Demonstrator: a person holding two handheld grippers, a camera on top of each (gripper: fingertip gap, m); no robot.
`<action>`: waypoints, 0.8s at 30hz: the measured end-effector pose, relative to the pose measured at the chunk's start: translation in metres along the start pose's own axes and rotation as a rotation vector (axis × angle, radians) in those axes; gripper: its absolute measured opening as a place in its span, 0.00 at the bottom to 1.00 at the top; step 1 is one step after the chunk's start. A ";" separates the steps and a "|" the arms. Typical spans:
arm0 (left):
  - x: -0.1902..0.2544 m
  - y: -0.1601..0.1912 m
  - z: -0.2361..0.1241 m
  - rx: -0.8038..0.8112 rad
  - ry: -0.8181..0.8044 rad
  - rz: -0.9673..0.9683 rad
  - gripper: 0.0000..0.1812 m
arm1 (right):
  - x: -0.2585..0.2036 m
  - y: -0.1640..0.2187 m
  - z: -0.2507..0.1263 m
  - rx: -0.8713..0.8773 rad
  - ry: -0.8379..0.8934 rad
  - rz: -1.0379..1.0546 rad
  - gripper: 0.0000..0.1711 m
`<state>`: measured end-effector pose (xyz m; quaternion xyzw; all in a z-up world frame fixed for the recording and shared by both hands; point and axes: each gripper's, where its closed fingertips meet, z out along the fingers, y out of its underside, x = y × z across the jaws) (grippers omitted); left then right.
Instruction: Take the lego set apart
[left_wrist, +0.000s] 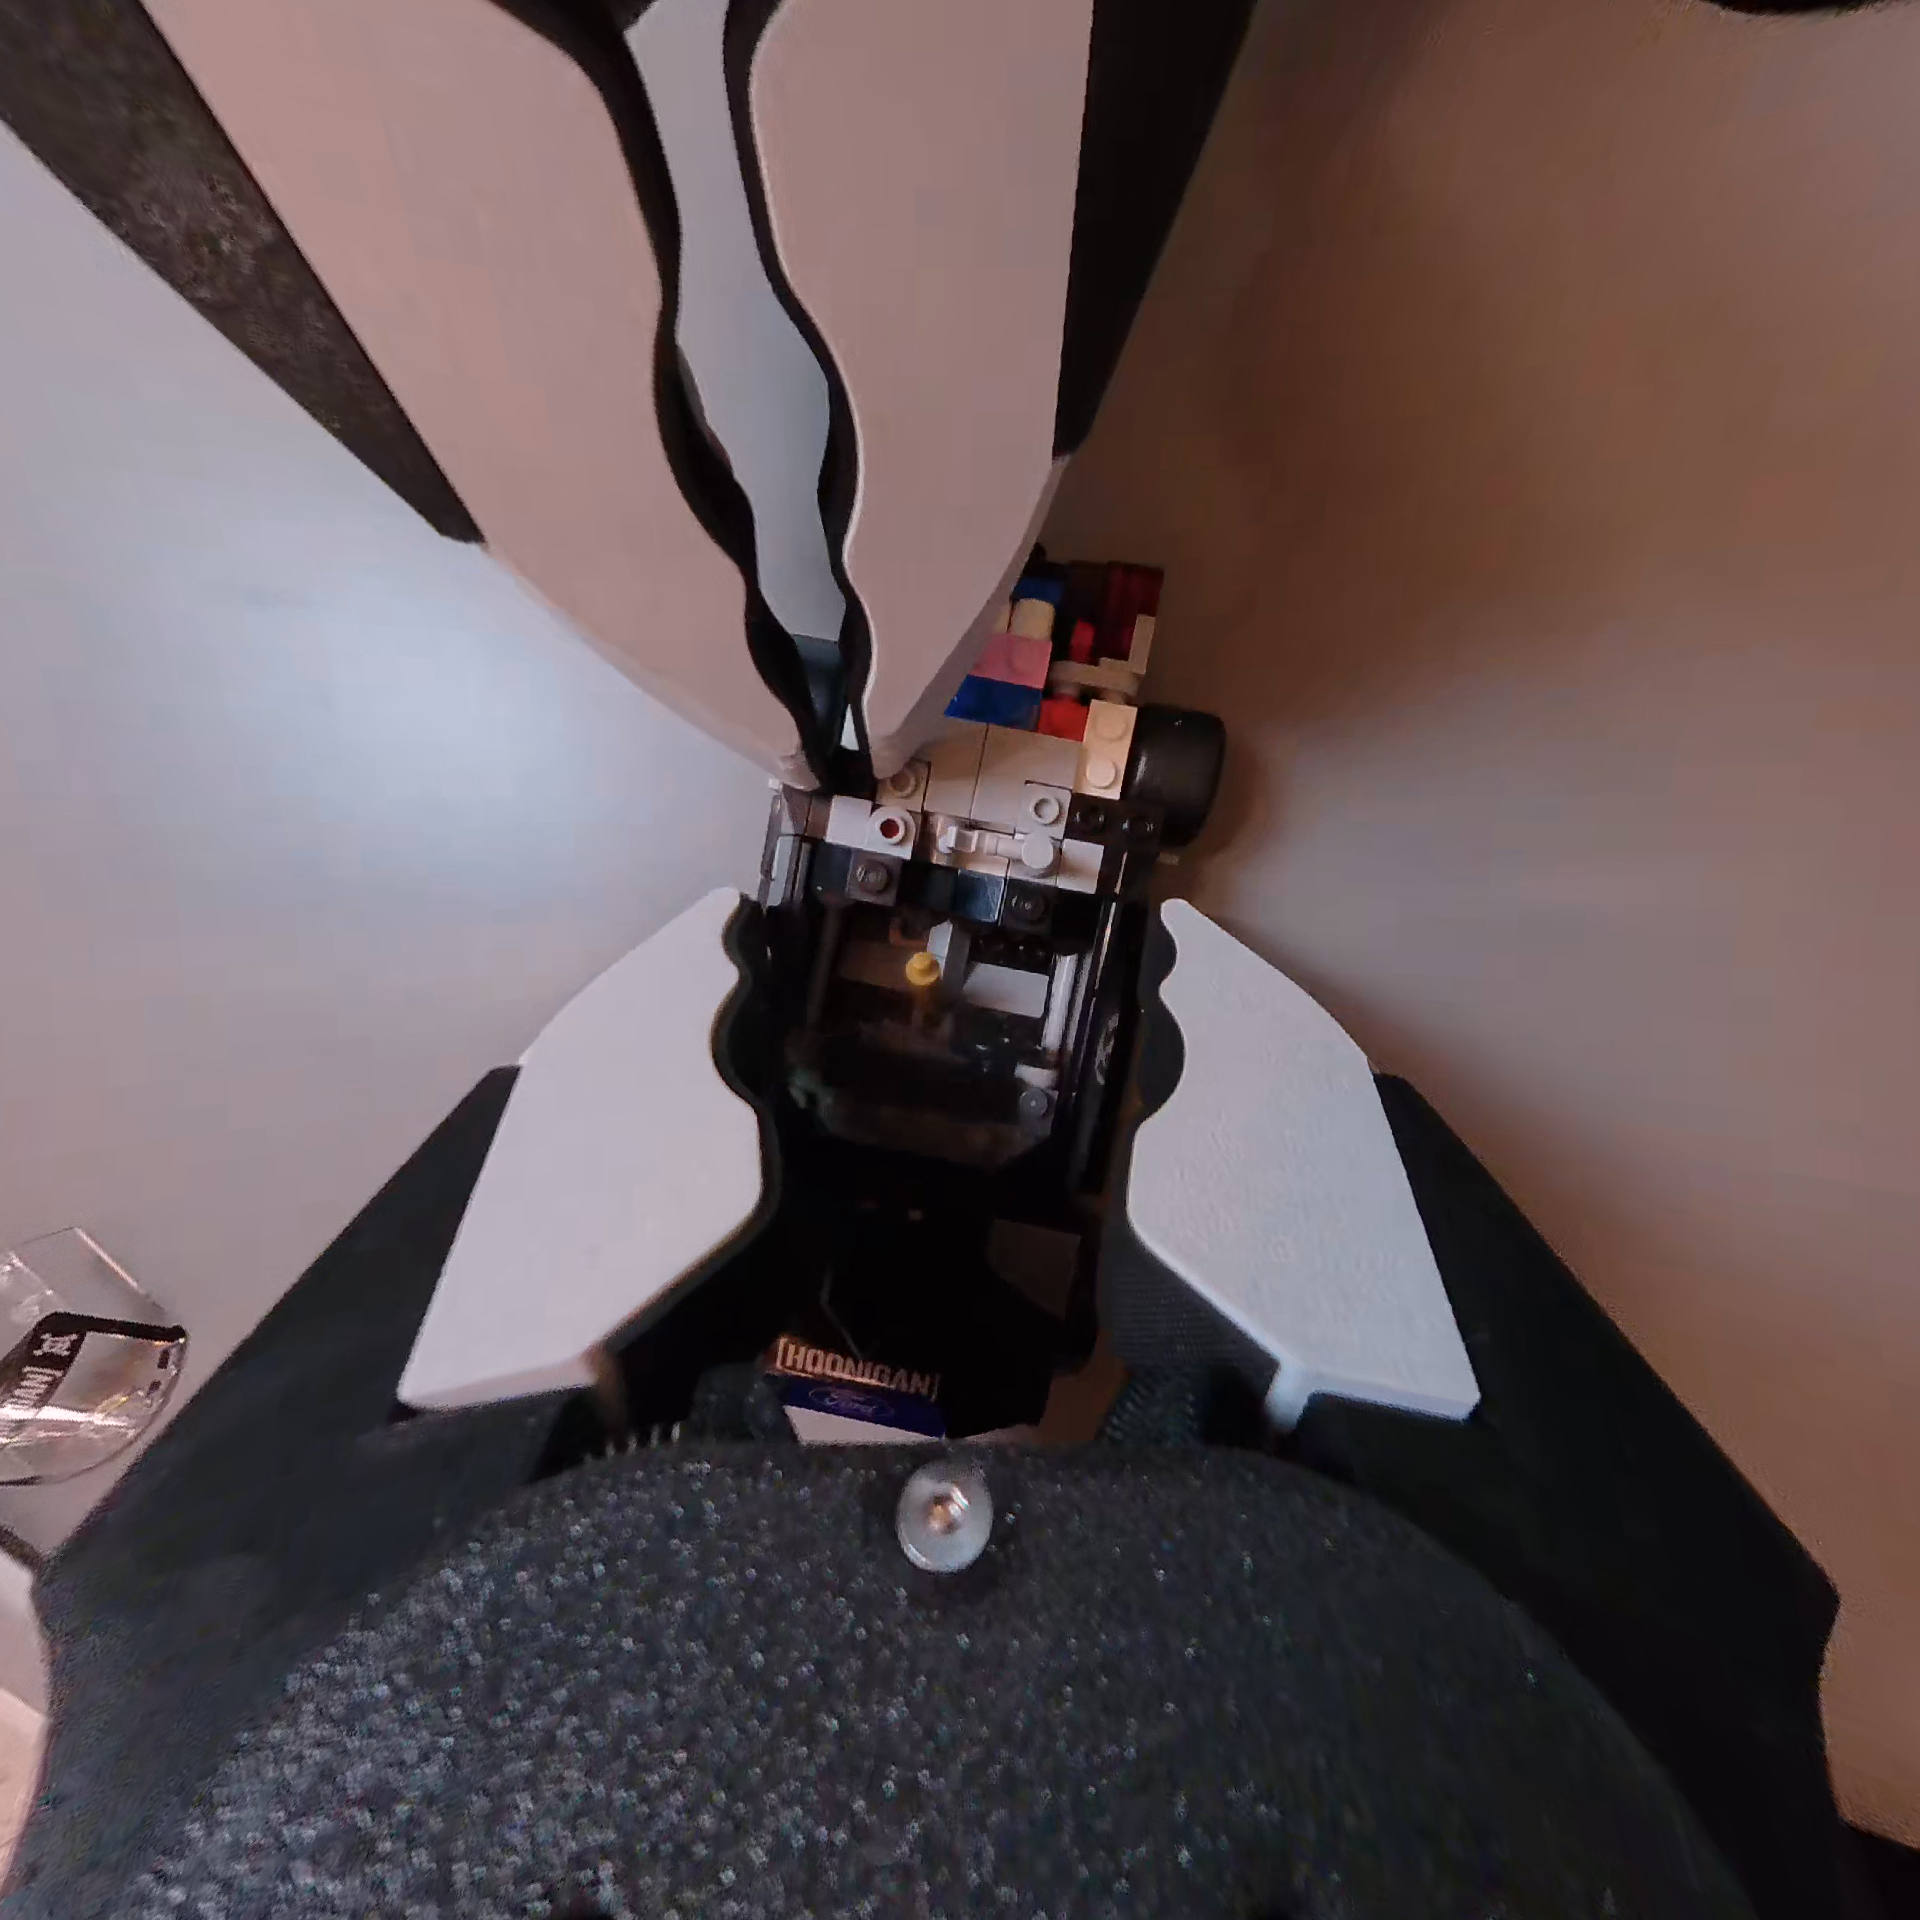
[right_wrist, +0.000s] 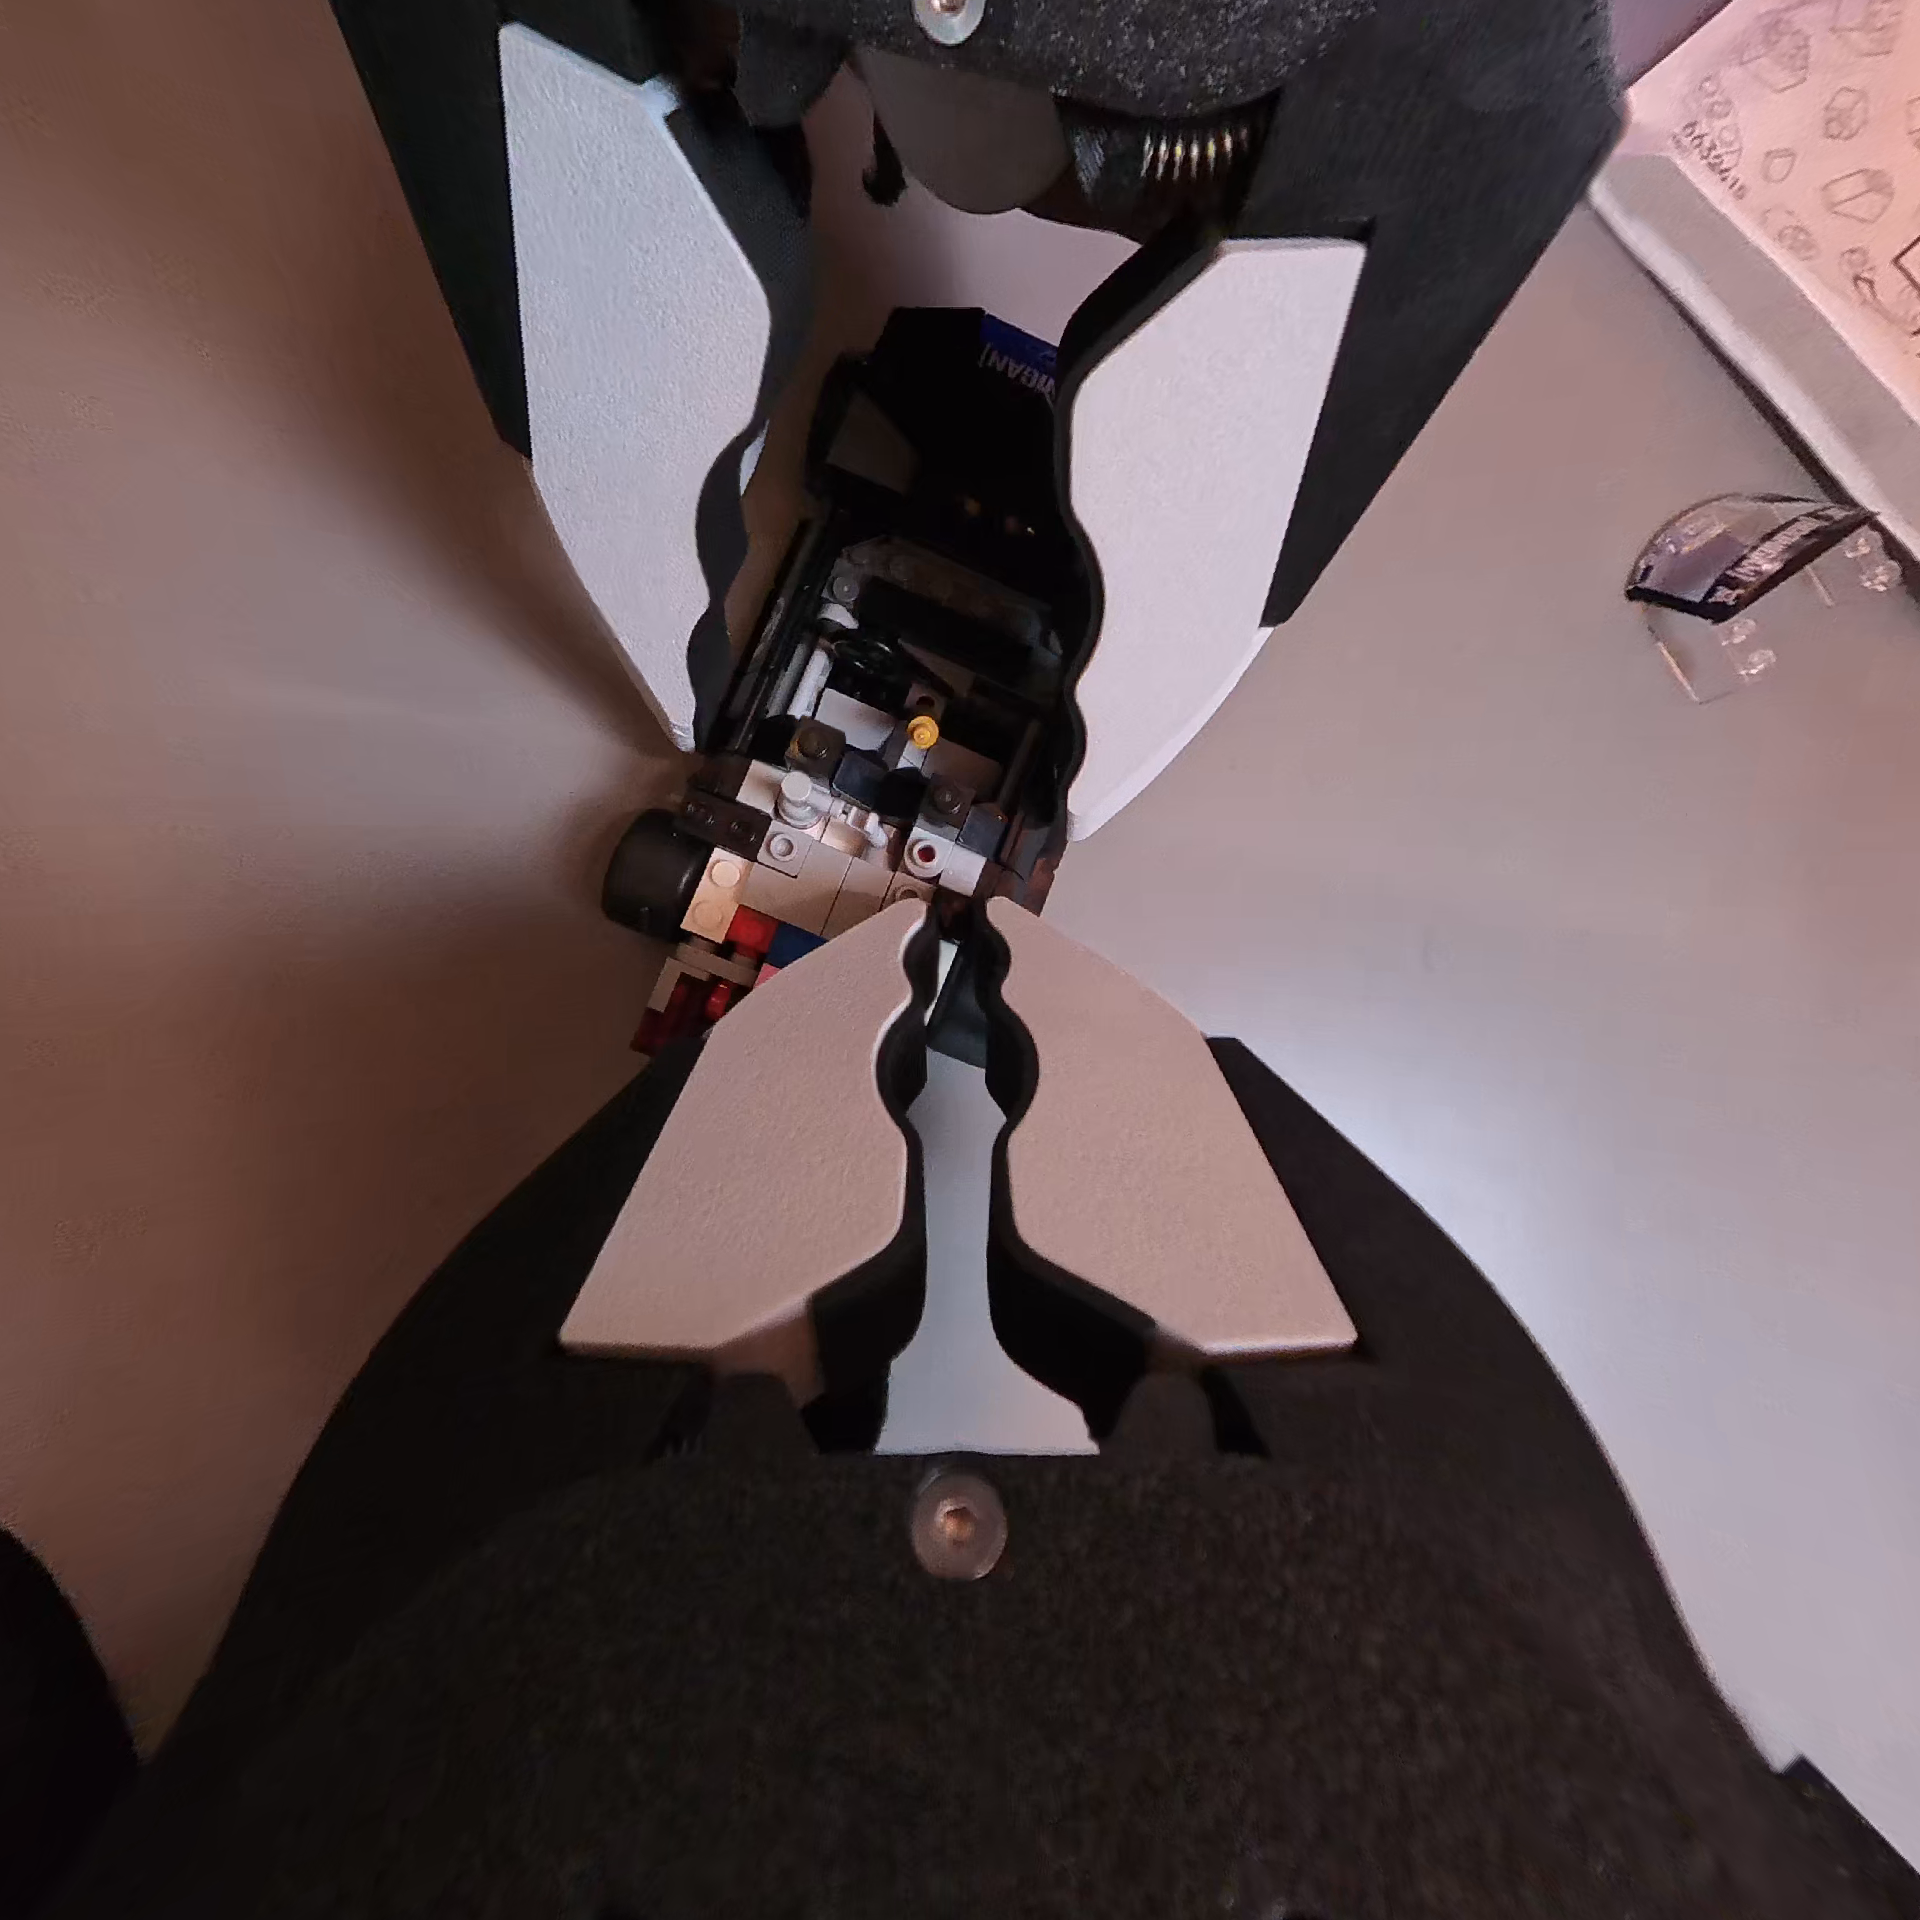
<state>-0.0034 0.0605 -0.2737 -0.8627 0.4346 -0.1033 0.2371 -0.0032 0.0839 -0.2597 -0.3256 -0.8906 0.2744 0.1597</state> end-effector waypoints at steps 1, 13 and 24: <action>-0.001 0.001 -0.001 -0.007 0.003 0.002 0.38 | 0.001 -0.001 0.001 0.010 0.017 -0.001 0.03; -0.005 0.003 -0.002 -0.008 0.010 -0.030 0.37 | 0.028 -0.011 -0.023 0.212 0.202 0.163 0.00; -0.019 -0.022 -0.058 0.237 -0.122 -0.150 0.39 | 0.068 0.049 -0.030 0.111 0.295 0.394 0.04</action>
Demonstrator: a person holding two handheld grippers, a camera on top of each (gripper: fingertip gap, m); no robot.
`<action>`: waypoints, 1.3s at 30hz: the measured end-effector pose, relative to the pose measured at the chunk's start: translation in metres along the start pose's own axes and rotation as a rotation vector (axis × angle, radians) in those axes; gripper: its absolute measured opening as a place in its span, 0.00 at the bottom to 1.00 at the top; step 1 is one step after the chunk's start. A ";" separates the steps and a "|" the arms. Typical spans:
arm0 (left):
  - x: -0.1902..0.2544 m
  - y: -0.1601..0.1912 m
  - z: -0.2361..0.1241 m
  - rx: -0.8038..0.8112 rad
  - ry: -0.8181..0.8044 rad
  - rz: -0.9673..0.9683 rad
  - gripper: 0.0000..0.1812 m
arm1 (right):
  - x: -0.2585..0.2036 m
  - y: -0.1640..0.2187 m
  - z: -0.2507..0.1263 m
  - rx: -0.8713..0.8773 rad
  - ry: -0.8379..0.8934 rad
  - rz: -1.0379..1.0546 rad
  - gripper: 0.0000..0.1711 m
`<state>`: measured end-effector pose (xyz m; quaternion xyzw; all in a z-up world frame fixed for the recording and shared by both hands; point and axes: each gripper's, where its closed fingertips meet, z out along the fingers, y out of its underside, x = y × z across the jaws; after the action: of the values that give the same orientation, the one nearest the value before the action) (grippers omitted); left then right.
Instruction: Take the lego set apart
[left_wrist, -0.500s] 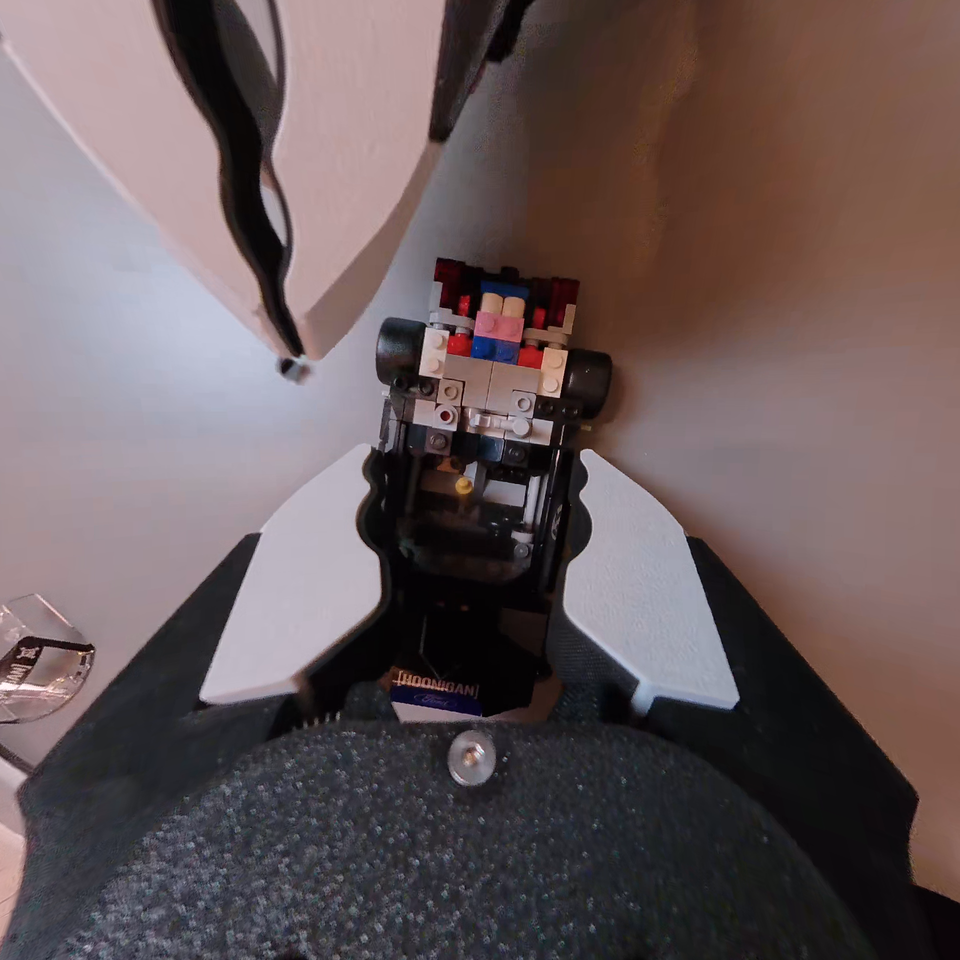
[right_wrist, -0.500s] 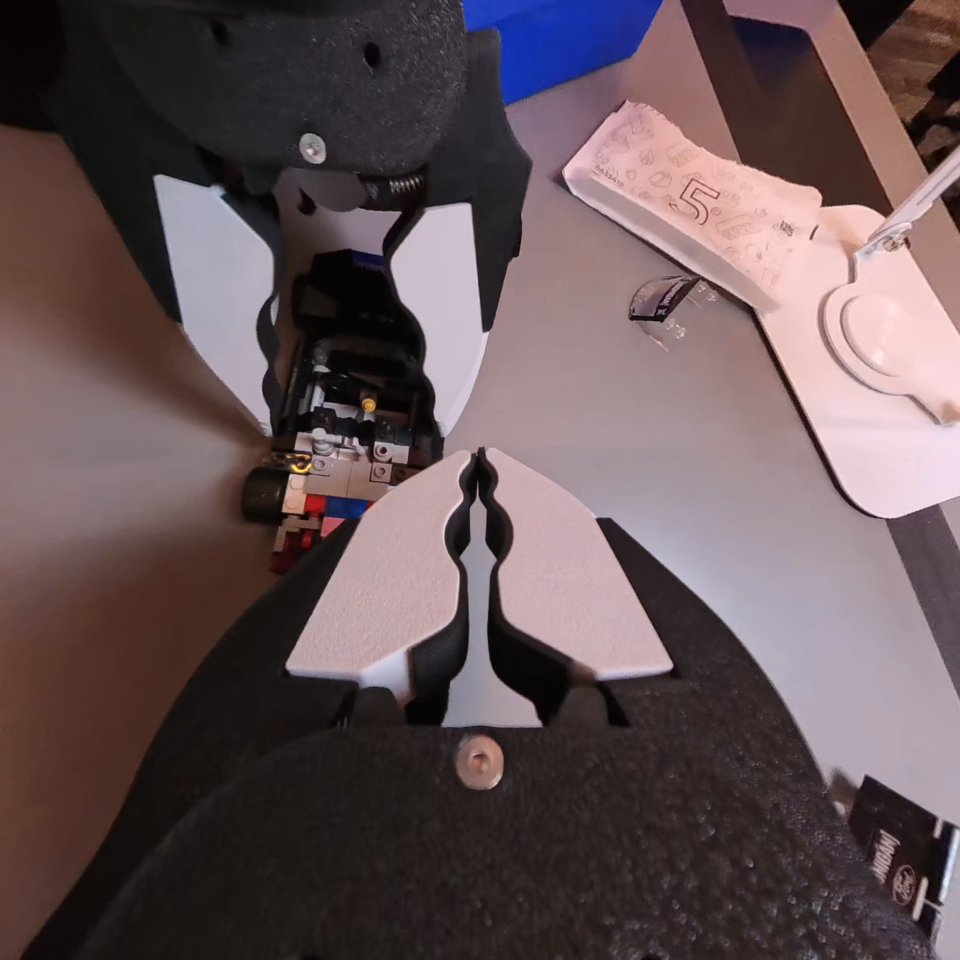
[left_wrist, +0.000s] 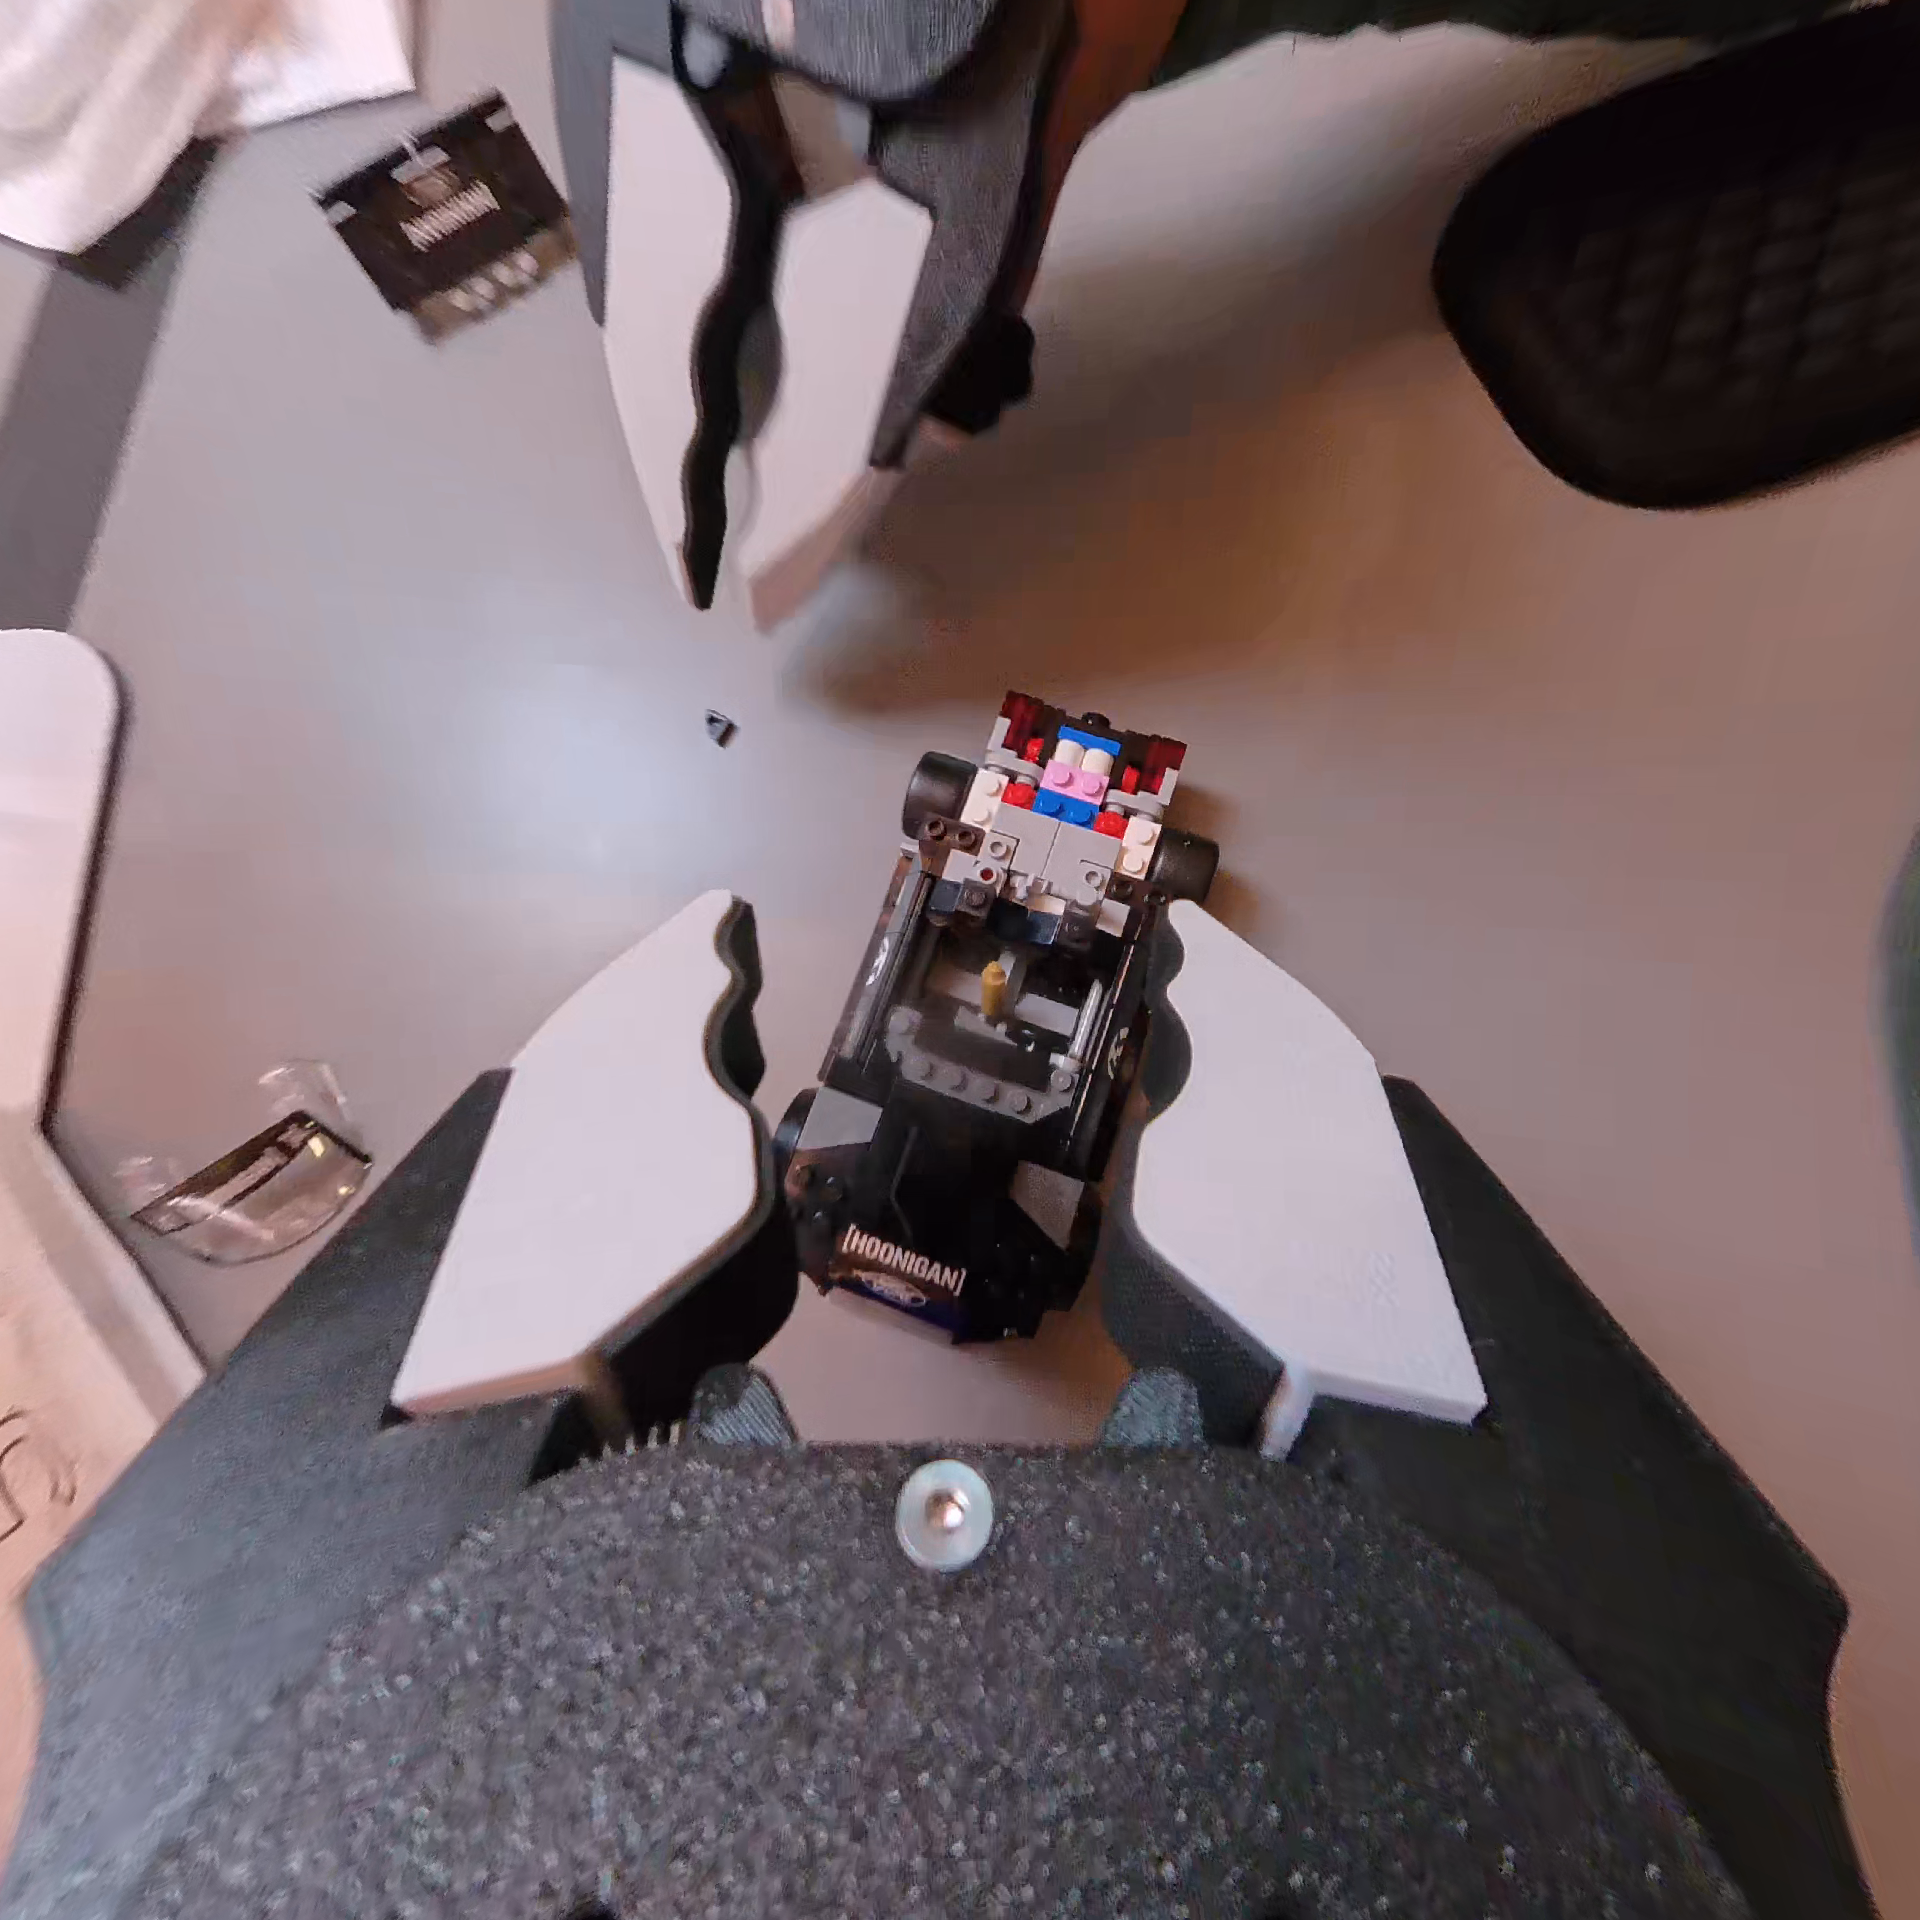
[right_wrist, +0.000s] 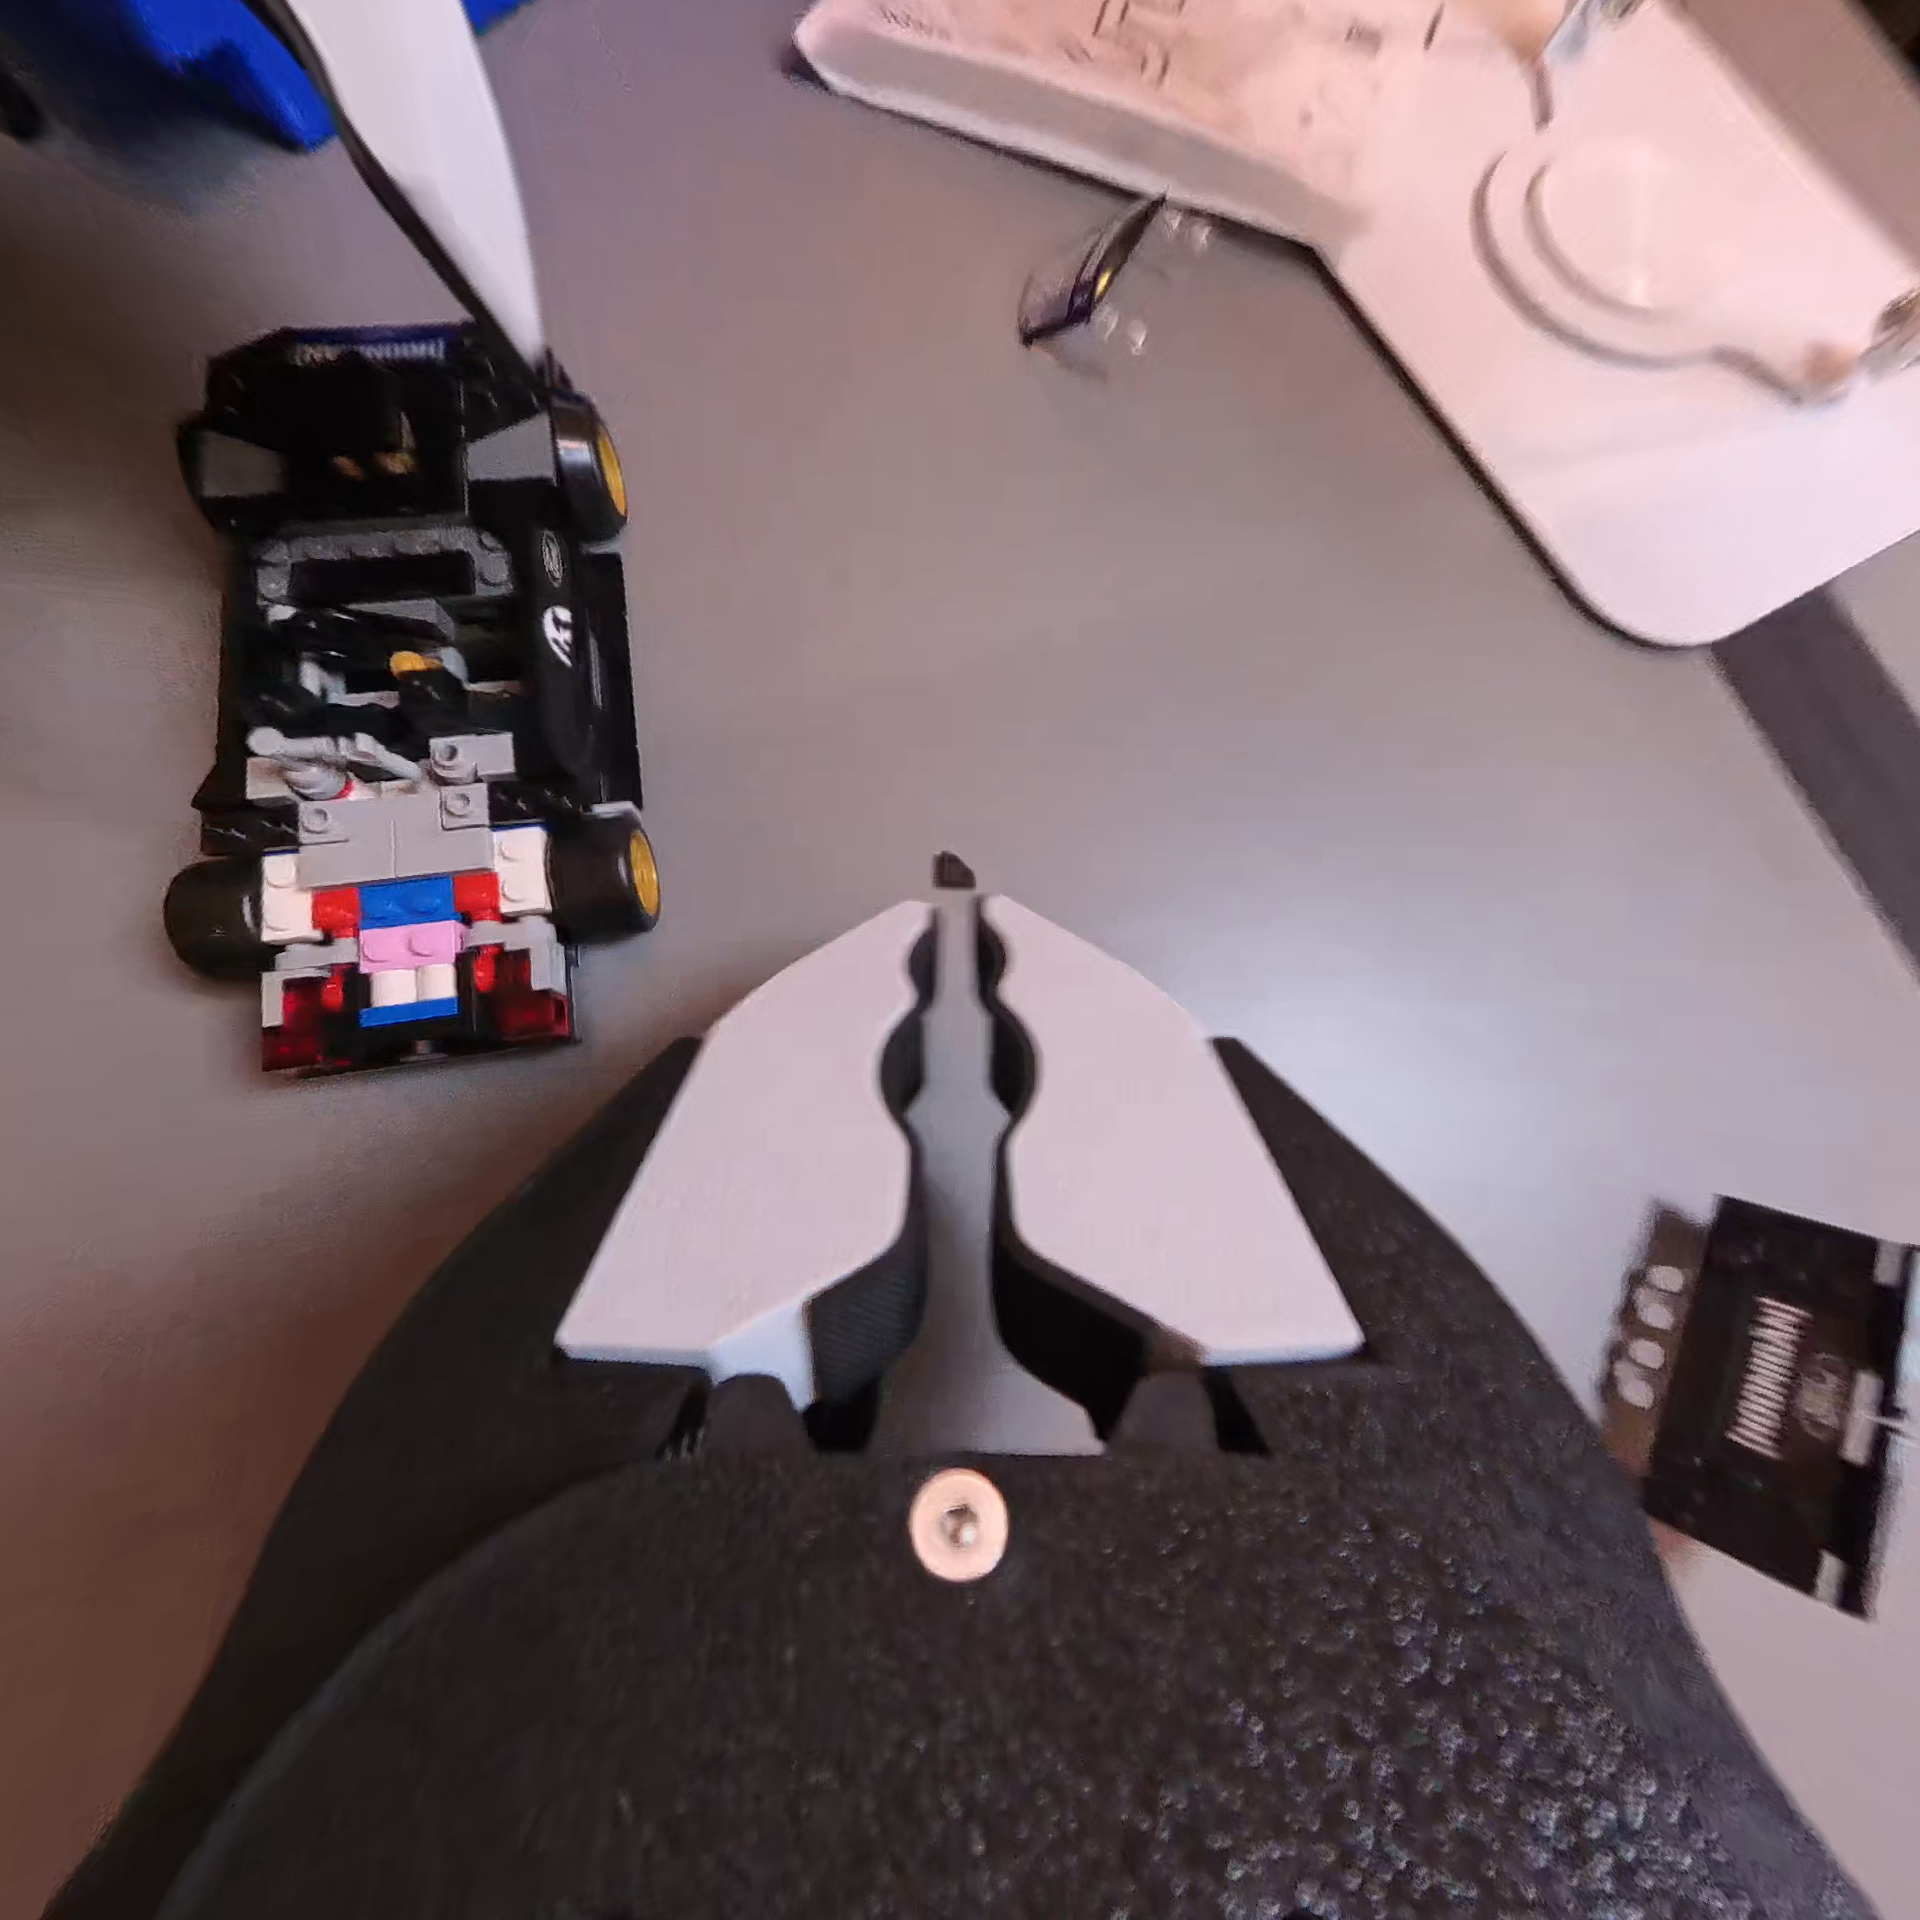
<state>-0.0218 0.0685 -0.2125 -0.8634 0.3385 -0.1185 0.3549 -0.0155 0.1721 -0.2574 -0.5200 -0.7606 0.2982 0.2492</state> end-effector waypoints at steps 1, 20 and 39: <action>0.000 -0.002 -0.005 0.017 -0.018 -0.004 0.39 | -0.001 0.004 0.005 -0.020 -0.024 0.014 0.10; 0.017 -0.005 -0.049 0.310 -0.242 -0.085 0.27 | -0.063 -0.062 -0.008 0.258 -0.363 0.234 0.04; 0.044 -0.043 -0.087 0.451 -0.536 0.255 0.04 | -0.147 -0.146 -0.067 0.706 -0.906 0.798 0.04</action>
<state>-0.0062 0.0146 -0.1216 -0.7148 0.3039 0.0853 0.6240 -0.0140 0.0059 -0.1170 -0.4719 -0.3980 0.7838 -0.0672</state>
